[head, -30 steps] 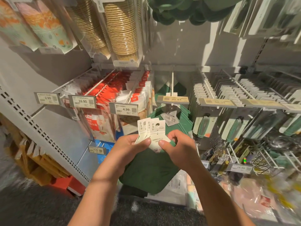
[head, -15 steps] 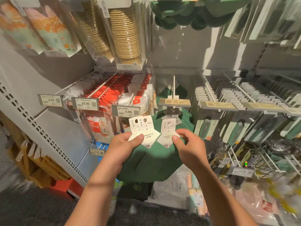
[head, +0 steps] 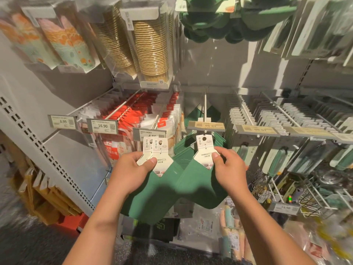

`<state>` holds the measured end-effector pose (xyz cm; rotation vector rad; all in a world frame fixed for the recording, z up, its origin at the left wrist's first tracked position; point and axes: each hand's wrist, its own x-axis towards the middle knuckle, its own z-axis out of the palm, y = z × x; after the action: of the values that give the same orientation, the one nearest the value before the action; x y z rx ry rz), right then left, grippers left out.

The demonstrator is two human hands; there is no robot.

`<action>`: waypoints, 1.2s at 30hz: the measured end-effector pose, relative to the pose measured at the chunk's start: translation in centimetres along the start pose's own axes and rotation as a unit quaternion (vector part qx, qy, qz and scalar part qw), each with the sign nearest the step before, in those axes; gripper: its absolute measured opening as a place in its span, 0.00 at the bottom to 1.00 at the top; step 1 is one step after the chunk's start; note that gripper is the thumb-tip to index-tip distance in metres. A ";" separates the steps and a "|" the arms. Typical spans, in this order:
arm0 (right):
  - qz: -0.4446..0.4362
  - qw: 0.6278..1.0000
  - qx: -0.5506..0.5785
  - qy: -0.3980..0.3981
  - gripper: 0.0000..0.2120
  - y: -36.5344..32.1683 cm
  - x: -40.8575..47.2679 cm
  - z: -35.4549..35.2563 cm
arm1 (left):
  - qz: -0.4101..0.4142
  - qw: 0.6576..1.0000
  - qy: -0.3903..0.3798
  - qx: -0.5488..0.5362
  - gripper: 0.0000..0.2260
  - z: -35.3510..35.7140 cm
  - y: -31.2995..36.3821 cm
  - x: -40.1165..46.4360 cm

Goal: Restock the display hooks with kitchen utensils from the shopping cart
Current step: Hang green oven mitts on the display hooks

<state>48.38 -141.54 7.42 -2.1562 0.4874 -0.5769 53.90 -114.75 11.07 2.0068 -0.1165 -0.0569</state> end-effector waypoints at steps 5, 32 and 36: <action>-0.002 1.000 -0.027 0.016 0.13 0.1 1.1 0.3 | 0.012 0.999 -0.037 0.008 0.06 -1.2 0.5 0.2; 0.062 0.997 0.026 0.040 0.23 -0.1 1.2 1.3 | -0.005 0.994 -0.063 -0.086 0.06 1.0 0.4 -1.1; 0.060 0.993 0.093 0.036 0.19 -1.2 -0.8 1.3 | 0.006 0.995 -0.052 -0.080 0.07 1.3 0.6 -0.9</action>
<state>48.60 -139.59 7.42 -1.9206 0.5740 -0.6102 52.81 -116.06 11.05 1.8421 -0.1853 -0.1584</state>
